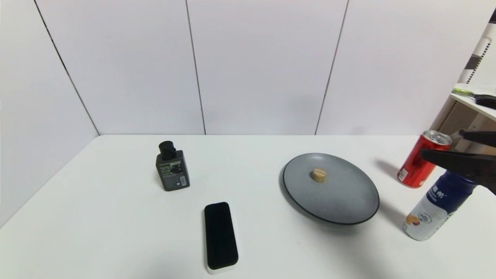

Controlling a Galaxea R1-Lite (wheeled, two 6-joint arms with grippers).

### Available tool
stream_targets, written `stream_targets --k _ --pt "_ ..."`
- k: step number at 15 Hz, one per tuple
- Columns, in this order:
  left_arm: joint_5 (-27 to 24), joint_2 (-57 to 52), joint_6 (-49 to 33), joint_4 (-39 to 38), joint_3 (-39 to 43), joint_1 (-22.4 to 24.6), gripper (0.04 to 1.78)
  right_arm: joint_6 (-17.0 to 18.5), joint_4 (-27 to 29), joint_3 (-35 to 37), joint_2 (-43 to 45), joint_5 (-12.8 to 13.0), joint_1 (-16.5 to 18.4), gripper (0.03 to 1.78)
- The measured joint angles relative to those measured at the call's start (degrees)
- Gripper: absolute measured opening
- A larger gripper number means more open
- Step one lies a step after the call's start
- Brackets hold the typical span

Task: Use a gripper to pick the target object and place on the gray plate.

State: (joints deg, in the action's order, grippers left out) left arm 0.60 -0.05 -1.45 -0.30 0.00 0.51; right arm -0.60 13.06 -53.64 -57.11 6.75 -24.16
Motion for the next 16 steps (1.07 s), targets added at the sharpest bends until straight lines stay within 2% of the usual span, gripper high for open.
stream_targets --k 3,7,12,14,16 --pt "0.0 0.0 0.0 0.0 0.0 0.0 1.69 0.09 -1.13 6.38 12.68 0.21 6.63 1.66" --pt "0.0 0.0 0.0 -0.02 0.0 0.0 1.69 -0.3 -4.07 16.82 25.75 0.21 13.08 1.68" --pt "0.0 0.0 0.0 0.0 0.0 0.0 1.69 -1.38 -8.79 30.18 37.79 0.33 16.55 1.69" --pt "0.0 0.0 0.0 -0.02 0.0 0.0 1.69 -1.66 -14.31 34.65 39.8 0.29 17.19 1.69" --pt "-0.02 0.0 -0.02 -0.02 0.0 0.0 1.69 -1.74 -17.68 36.56 40.8 -0.15 19.72 1.69"
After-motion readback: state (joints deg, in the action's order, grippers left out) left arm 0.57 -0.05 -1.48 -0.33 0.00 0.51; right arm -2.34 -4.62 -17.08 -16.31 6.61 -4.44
